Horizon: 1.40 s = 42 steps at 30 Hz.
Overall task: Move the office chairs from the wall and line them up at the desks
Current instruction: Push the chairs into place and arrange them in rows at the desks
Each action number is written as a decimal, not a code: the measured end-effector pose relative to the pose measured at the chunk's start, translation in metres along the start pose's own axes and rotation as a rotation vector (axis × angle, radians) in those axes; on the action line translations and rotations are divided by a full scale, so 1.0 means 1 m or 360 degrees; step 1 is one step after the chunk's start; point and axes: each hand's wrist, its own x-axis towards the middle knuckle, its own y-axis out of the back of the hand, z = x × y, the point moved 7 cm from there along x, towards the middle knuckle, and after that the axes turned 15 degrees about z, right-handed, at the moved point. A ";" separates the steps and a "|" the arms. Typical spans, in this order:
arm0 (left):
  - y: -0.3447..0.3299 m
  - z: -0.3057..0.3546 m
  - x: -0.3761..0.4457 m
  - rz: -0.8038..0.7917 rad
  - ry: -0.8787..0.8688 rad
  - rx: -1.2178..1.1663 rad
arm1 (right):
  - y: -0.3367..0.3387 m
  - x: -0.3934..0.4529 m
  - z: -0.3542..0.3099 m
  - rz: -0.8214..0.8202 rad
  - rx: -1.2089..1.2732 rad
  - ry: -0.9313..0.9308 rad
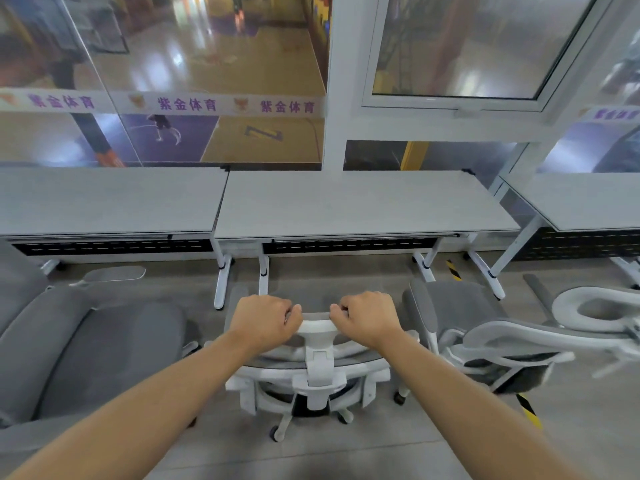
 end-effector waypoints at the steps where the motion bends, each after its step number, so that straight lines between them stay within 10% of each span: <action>1: 0.000 -0.002 0.002 0.0003 0.0004 0.0006 | -0.001 0.002 -0.001 0.0002 0.0007 -0.0001; 42: 0.000 0.001 0.030 0.0092 -0.0094 -0.0052 | -0.006 0.021 0.014 -0.0079 0.0029 -0.0066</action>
